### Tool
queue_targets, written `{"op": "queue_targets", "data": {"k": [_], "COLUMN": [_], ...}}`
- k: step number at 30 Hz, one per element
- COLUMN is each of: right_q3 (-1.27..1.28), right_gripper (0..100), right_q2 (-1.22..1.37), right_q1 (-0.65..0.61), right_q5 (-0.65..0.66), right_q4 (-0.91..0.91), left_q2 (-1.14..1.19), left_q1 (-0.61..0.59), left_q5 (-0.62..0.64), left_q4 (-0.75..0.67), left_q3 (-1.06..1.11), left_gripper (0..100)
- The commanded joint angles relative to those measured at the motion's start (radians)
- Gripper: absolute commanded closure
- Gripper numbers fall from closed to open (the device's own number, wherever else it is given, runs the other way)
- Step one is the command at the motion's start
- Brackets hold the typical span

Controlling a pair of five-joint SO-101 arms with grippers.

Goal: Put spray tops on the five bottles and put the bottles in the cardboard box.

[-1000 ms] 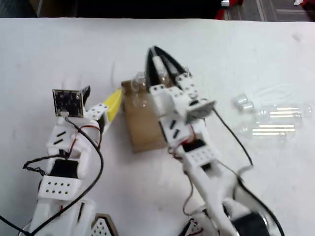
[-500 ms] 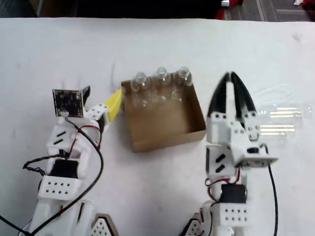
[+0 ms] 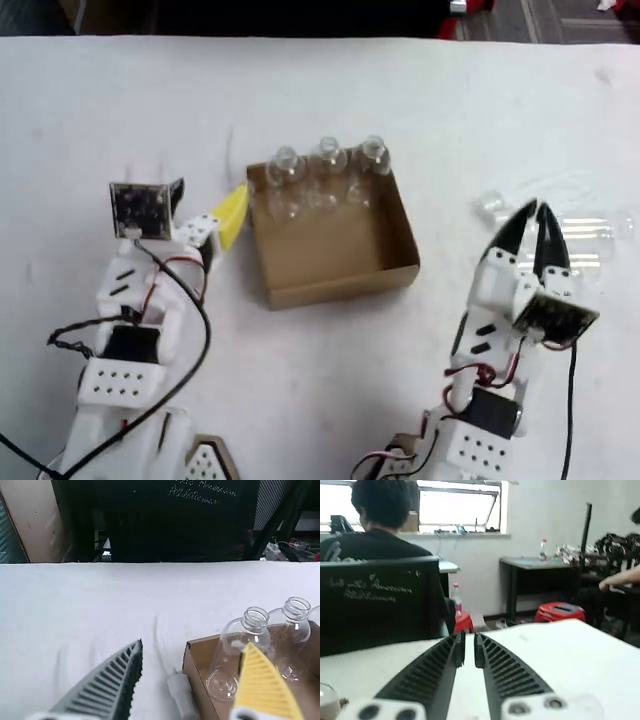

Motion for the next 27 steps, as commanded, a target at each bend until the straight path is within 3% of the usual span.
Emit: {"op": "queue_targets", "data": {"k": [1,8,27], "right_q3": [0.011,0.011,0.011], "right_gripper": [98.1,98.1,98.1], "right_q2": [0.005,0.005,0.005], "right_q1": [0.019,0.022,0.018], "right_q5": [0.008,0.014,0.015], "right_q4": [0.183,0.475,0.512], "left_q2": [-0.031,-0.031,-0.031], "left_q1": [-0.002,-0.002,-0.002], "left_q5": [-0.009,-0.009,-0.009], "left_q4": [-0.025,-0.025,-0.025], "left_q3": [-0.005,-0.005,-0.008], "left_gripper": [71,71,71]}}
